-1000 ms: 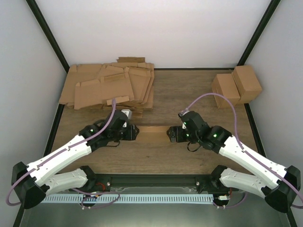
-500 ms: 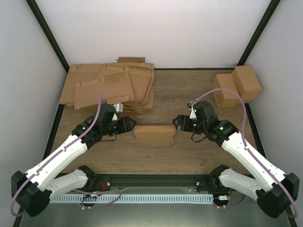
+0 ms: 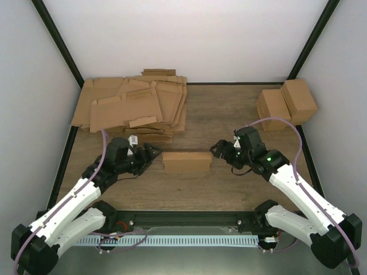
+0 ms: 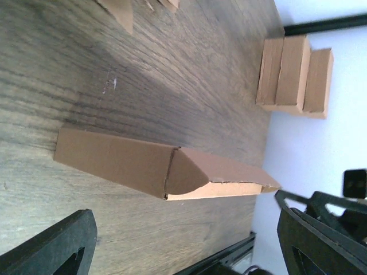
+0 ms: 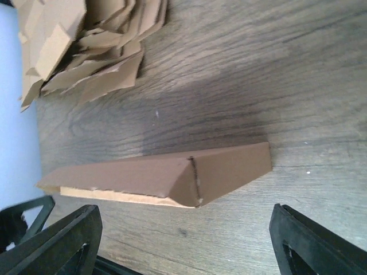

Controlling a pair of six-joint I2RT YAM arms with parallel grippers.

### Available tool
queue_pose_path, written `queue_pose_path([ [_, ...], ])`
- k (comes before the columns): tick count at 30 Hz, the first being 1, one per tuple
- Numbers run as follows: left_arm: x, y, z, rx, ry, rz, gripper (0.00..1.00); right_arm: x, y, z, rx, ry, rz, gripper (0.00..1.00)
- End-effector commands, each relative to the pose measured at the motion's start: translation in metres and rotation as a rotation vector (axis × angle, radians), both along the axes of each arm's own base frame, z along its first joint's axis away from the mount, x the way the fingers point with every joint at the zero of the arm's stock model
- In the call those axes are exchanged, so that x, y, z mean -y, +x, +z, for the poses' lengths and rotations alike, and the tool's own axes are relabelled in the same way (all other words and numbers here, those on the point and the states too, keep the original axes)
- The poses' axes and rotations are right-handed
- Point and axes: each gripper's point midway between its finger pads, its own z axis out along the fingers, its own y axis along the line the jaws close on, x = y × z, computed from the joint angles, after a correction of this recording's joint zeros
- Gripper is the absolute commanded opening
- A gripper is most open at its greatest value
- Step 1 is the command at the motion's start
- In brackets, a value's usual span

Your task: Fold the paper box

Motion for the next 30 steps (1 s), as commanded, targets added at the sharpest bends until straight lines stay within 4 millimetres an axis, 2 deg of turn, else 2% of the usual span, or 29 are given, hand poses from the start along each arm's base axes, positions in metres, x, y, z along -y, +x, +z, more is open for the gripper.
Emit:
queue_pose_path([
  [1, -0.010, 0.003, 0.005, -0.075, -0.133, 0.173, 0.89, 0.012, 0.002, -0.012, -0.121, -0.008, -0.148, 0.83],
  [5, -0.010, 0.002, 0.013, -0.057, -0.227, 0.199, 0.89, 0.005, -0.002, -0.017, -0.179, 0.027, -0.142, 0.83],
  [13, 0.010, 0.004, 0.005, -0.103, -0.262, 0.128, 0.89, -0.009, -0.001, -0.015, -0.184, 0.109, -0.116, 0.83],
  [17, 0.012, 0.006, 0.003, -0.105, -0.268, 0.131, 0.86, -0.013, -0.001, -0.016, -0.207, 0.129, -0.109, 0.83],
  [25, 0.015, 0.009, -0.009, -0.127, -0.301, 0.149, 0.76, -0.020, 0.003, -0.021, -0.231, 0.169, -0.119, 0.75],
  [30, 0.020, 0.012, -0.013, -0.135, -0.300, 0.134, 0.75, -0.021, 0.003, -0.024, -0.248, 0.198, -0.143, 0.71],
])
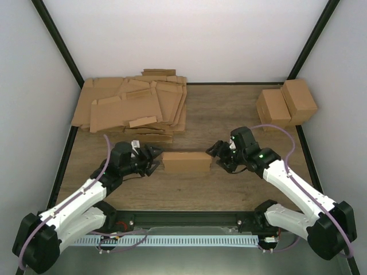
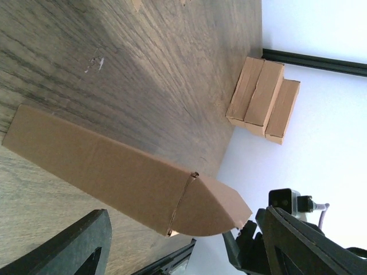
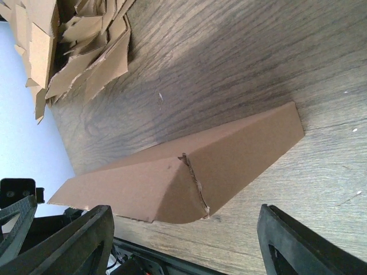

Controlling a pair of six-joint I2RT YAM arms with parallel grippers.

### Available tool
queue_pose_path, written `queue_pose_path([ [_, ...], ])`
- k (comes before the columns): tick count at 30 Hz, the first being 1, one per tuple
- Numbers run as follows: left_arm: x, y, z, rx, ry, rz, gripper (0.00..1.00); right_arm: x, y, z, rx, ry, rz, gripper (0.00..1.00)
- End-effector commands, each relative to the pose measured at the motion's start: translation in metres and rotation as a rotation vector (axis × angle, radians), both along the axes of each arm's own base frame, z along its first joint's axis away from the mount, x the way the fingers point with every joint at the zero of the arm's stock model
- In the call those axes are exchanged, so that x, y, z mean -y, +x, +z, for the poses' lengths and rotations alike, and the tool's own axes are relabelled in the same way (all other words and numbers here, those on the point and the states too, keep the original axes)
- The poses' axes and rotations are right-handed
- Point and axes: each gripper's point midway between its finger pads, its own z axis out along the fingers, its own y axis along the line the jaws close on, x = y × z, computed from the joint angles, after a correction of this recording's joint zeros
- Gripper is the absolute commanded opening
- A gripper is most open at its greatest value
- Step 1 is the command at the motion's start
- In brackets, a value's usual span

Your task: Fold the paper box

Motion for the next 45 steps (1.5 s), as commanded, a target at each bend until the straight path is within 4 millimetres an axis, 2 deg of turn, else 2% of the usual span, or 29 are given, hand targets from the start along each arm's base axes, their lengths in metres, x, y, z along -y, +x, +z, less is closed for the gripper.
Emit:
queue_pose_path([
  [1, 0.008, 0.004, 0.009, 0.033, -0.041, -0.018, 0.74, -0.003, 0.002, 0.001, -0.020, 0.060, -0.041, 0.71],
  [7, 0.012, 0.006, 0.010, 0.032, -0.069, -0.021, 0.65, -0.006, -0.002, -0.003, -0.048, 0.158, -0.092, 0.67],
  [13, 0.014, 0.007, 0.005, 0.022, -0.072, -0.025, 0.58, -0.006, 0.002, 0.000, -0.033, 0.172, -0.114, 0.64],
  [26, 0.017, 0.008, -0.003, 0.013, -0.062, -0.044, 0.55, -0.001, 0.010, 0.001, -0.018, 0.158, -0.165, 0.69],
  [36, 0.015, 0.008, -0.008, -0.001, -0.044, -0.037, 0.44, 0.001, 0.010, -0.006, -0.029, 0.143, -0.178, 0.51],
  [40, 0.015, 0.007, -0.012, -0.011, -0.035, -0.041, 0.41, 0.001, 0.011, -0.010, -0.034, 0.134, -0.176, 0.41],
  [45, 0.016, 0.006, -0.018, -0.019, -0.022, -0.045, 0.35, 0.002, 0.009, -0.017, -0.052, 0.119, -0.175, 0.34],
])
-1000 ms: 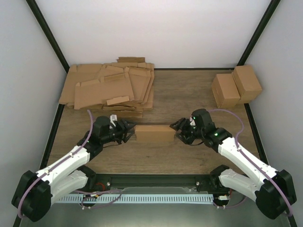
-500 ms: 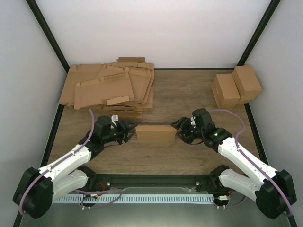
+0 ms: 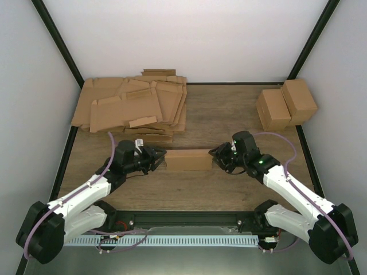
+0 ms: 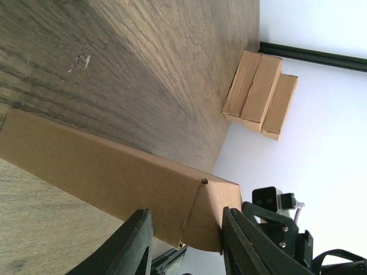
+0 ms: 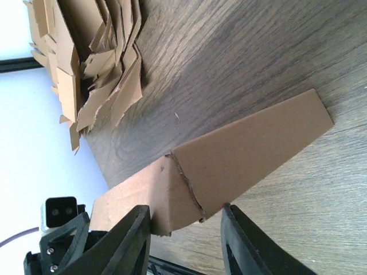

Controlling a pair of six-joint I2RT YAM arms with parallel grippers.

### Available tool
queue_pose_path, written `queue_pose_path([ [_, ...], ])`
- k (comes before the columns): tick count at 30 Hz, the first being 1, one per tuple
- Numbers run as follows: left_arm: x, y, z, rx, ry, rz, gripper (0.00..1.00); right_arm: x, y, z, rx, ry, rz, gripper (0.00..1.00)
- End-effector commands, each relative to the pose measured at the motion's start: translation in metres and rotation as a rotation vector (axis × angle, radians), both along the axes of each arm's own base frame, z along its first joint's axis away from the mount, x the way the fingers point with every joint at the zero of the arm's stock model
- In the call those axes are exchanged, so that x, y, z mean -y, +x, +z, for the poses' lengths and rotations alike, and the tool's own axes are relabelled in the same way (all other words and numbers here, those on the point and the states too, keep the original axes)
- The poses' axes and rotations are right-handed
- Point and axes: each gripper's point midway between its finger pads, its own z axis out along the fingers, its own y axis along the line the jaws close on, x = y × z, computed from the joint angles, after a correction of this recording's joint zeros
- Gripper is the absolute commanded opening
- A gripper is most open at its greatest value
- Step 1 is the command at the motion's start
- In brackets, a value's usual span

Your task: Fold the paper box

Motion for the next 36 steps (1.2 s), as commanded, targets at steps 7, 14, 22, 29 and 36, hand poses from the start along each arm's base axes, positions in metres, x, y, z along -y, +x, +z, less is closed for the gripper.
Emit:
queue_pose_path([
  [7, 0.004, -0.007, -0.022, -0.034, 0.037, -0.032, 0.25, 0.005, -0.005, -0.022, -0.049, -0.032, -0.008, 0.22],
  [14, 0.004, -0.009, -0.029, -0.044, 0.059, -0.035, 0.18, 0.007, -0.008, -0.028, -0.065, -0.041, -0.002, 0.23],
  [22, 0.002, -0.010, -0.035, -0.057, 0.087, -0.032, 0.15, 0.008, -0.007, -0.026, -0.050, -0.057, 0.004, 0.32],
  [29, -0.005, -0.003, -0.012, 0.000, 0.157, -0.016, 0.28, 0.016, 0.002, -0.004, 0.029, -0.134, 0.009, 0.52],
  [36, -0.009, 0.003, 0.019, 0.056, 0.219, -0.019, 0.38, 0.025, 0.006, 0.036, 0.144, -0.187, 0.022, 0.71],
])
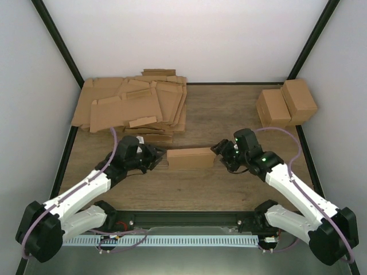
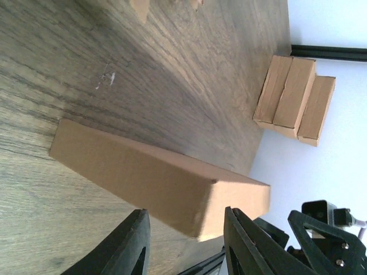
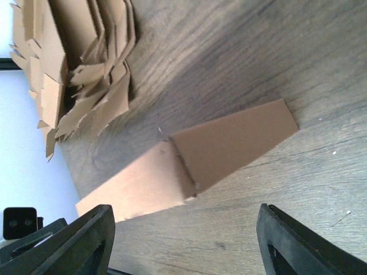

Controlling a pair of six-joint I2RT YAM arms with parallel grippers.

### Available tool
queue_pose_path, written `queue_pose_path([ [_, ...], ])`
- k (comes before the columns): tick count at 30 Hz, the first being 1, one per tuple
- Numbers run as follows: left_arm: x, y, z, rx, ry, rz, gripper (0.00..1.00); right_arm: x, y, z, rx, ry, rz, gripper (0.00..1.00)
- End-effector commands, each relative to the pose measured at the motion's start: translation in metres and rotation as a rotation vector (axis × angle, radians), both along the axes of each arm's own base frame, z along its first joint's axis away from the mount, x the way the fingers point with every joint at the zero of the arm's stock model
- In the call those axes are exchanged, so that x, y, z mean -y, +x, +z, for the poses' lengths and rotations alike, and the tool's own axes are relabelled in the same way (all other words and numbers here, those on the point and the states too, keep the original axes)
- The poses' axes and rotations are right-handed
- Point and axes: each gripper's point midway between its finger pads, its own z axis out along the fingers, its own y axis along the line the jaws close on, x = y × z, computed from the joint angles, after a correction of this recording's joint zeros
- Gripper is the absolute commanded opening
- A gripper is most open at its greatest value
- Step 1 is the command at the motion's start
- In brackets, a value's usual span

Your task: Fold the paper box

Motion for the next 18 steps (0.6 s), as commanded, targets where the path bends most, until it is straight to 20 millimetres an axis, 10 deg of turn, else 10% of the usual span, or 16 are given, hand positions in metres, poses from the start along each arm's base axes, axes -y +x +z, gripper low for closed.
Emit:
queue_pose_path([
  [1, -0.007, 0.005, 0.028, 0.068, 0.076, -0.005, 0.38, 0.009, 0.005, 0.043, 0.132, -0.058, 0.017, 0.71],
  [7, -0.013, 0.016, 0.082, 0.210, 0.145, -0.016, 0.22, 0.002, 0.021, 0.096, 0.337, -0.111, 0.127, 0.60],
  [12, 0.034, 0.014, 0.110, 0.293, -0.013, -0.221, 0.04, -0.045, 0.017, 0.127, 0.456, 0.002, 0.411, 0.04],
  [18, 0.072, 0.010, 0.105, 0.315, -0.110, -0.402, 0.04, -0.075, 0.011, 0.120, 0.462, 0.295, 0.618, 0.01],
])
